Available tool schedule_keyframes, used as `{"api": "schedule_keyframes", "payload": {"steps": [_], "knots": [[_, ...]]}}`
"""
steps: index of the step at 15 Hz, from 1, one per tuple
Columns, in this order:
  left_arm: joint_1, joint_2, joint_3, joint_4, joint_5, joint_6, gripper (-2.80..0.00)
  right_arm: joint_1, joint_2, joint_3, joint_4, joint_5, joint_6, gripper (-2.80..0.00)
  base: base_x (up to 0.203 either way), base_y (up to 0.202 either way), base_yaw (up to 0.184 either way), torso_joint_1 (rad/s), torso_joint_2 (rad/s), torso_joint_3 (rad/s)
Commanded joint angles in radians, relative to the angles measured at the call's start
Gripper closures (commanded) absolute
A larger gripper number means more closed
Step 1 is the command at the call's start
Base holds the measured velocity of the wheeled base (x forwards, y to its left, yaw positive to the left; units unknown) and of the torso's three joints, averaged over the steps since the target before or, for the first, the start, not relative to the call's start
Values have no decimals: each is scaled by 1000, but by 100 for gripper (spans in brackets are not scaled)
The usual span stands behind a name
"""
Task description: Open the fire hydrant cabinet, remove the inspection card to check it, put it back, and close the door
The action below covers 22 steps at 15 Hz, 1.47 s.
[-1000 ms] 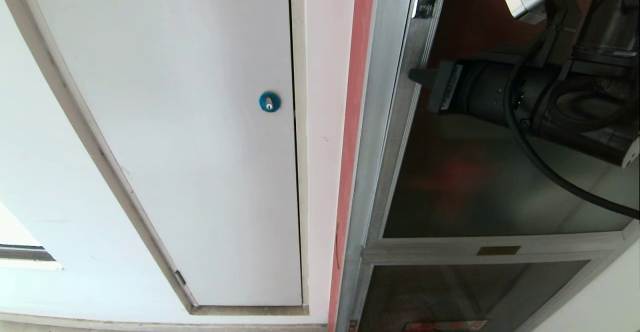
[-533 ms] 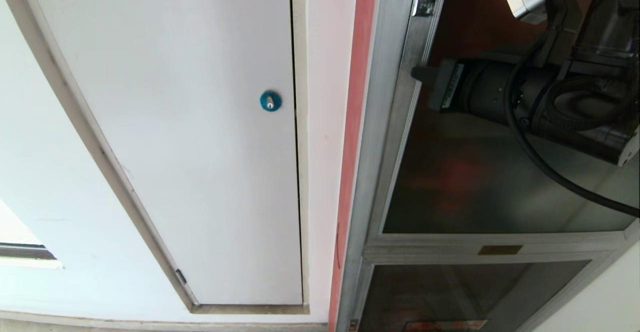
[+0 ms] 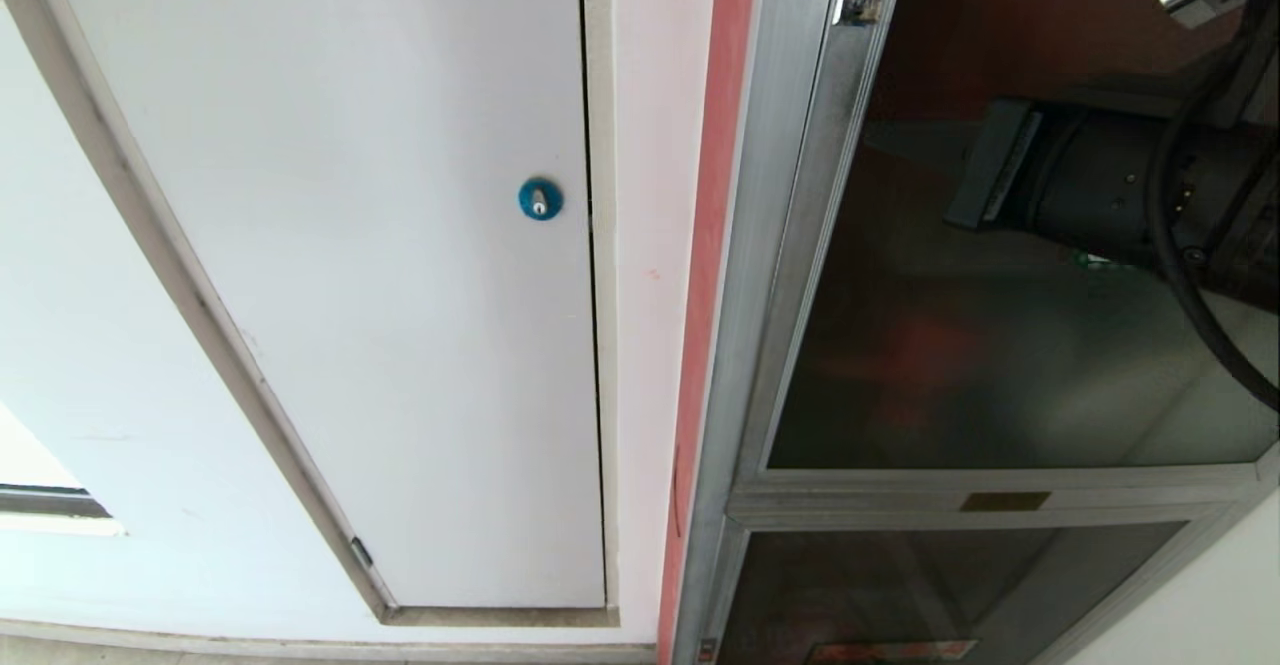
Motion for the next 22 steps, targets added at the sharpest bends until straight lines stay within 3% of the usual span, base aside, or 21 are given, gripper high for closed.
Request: {"api": "schedule_keyframes", "payload": {"steps": [1, 6, 14, 22], "knots": [[0, 1, 0, 0, 0, 0, 0, 33, -51, -2, 0, 6, 0, 0, 0, 0, 0, 0, 0, 0], [0, 1, 0, 0, 0, 0, 0, 61, -61, -107, 50, 5, 2, 0, 0, 0, 0, 0, 0, 0], [0, 1, 0, 0, 0, 0, 0, 61, 19, -484, 431, -2, 109, 0, 0, 0, 0, 0, 0, 0], [0, 1, 0, 0, 0, 0, 0, 58, 130, -610, 433, -9, 108, 0, 0, 0, 0, 0, 0, 0]]}}
